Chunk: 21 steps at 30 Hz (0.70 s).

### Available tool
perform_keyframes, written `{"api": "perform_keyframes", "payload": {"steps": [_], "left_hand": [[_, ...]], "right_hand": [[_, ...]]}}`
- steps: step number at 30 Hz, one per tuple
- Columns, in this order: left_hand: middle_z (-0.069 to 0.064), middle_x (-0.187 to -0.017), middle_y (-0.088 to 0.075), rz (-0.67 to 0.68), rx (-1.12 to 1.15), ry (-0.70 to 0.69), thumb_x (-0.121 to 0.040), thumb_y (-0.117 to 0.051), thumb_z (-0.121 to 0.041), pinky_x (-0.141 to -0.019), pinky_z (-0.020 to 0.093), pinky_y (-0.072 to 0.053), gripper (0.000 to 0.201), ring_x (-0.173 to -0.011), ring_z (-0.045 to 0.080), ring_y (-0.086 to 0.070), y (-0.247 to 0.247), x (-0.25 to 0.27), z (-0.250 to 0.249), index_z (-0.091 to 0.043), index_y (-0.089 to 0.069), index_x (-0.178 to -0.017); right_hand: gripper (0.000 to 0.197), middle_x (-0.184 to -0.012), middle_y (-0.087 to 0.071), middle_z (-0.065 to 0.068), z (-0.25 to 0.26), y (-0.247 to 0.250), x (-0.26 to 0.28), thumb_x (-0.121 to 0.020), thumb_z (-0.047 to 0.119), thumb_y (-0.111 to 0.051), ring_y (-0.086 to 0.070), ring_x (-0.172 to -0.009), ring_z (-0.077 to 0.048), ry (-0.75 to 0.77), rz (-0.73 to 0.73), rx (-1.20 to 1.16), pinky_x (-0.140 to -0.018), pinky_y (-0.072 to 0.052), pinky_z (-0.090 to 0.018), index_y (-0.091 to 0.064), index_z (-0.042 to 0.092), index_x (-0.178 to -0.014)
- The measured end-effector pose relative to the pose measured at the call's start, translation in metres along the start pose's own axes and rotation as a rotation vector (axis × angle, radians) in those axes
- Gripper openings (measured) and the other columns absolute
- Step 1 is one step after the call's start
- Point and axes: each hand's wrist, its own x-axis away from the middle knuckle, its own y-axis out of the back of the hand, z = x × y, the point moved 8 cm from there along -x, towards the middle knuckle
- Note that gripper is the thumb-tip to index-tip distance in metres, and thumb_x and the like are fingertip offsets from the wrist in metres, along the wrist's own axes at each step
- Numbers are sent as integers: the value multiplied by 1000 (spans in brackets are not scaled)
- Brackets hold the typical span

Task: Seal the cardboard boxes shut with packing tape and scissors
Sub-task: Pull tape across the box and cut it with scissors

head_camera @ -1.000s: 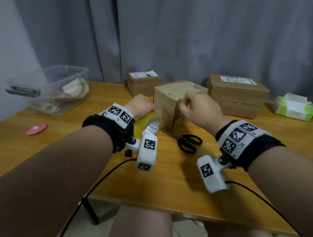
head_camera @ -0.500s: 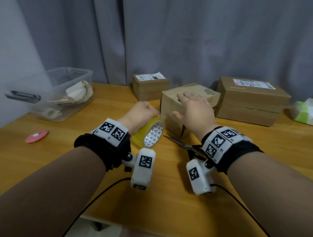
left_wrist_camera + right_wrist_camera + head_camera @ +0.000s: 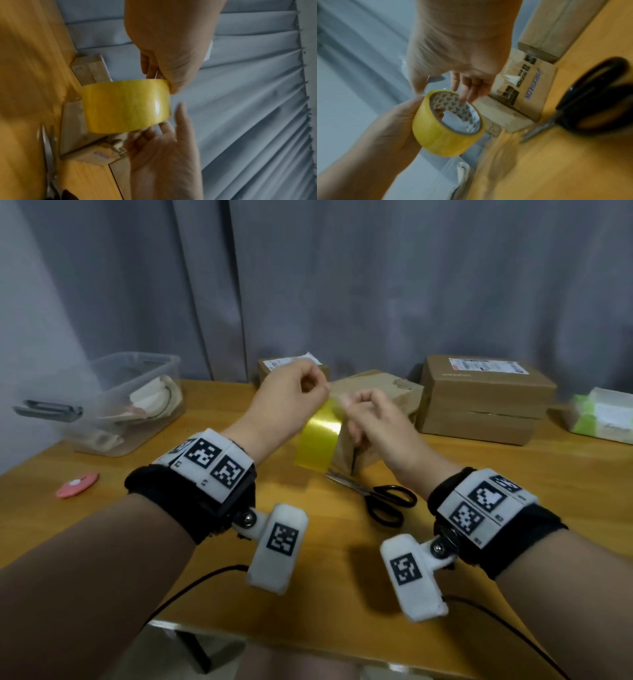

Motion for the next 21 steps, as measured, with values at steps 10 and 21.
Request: {"api": "perform_keyframes", "payload": {"steps": [10,21], "left_hand": [[-14,-75,-53,-3,-9,-107,-88,-62,-19,-63,13,-38,10,-72,5,-51,-10,6,-54,-19,-54,-83],[-9,-68,-58,101,-102,-79,-86,-65,-18,-64,21,-46,9,-65,6,-55,-7,-11,-80,-16,-64,-78]], "right_hand": [[14,-52,-57,9,30,33,13,-93,15,-59,-57,-50,-10,-118,-78,-219,-46,-48,-24,-60,16,-79],[39,-81,-58,5,65,48,20,-93,29,-60,-60,-50,3,-60,-84,53,-48,-45,-11,-42,19,-126]]}}
